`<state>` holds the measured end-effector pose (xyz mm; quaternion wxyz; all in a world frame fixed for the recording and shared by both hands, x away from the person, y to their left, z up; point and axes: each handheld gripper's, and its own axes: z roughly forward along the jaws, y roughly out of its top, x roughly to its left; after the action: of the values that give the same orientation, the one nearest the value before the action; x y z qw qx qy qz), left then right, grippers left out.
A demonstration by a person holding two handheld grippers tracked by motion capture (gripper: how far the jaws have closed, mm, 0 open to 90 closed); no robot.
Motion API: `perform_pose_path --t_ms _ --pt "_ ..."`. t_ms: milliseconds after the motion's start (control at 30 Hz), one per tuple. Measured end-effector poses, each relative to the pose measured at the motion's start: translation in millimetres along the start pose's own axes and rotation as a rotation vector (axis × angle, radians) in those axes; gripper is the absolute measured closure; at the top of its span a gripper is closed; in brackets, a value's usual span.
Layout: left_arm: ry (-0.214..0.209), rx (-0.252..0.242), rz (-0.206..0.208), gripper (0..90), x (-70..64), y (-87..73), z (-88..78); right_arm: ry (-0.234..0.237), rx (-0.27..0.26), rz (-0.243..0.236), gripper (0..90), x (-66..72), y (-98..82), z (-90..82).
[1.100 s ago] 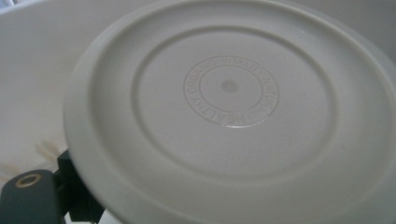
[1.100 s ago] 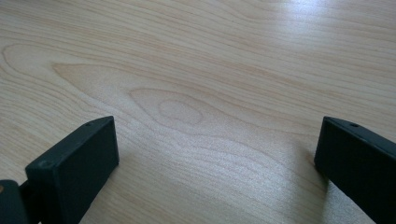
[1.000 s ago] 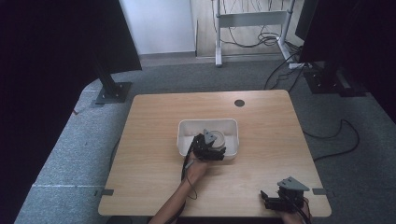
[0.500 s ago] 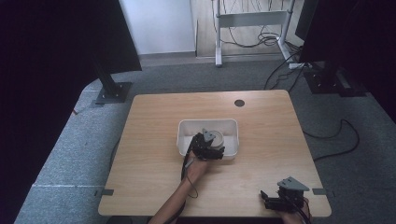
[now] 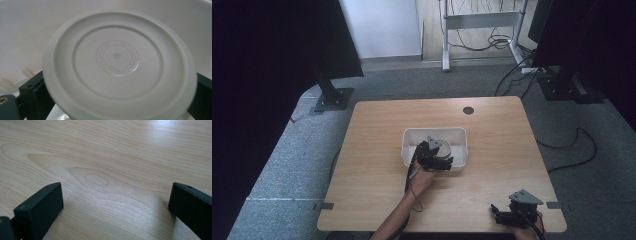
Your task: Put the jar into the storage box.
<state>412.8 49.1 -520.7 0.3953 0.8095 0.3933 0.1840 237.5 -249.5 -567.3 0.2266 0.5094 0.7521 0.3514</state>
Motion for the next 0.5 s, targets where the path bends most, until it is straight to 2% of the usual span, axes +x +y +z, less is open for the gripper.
perform_pose_path --t_ms 167,500 --pt "-0.013 -0.014 -0.001 2.8 1.2 1.5 -6.6 0.000 0.000 0.000 0.0 0.0 0.0 0.0" --pt "-0.008 -0.025 0.029 2.9 -0.7 7.1 -21.5 -0.001 -0.001 0.000 0.0 0.1 -0.1 0.0"
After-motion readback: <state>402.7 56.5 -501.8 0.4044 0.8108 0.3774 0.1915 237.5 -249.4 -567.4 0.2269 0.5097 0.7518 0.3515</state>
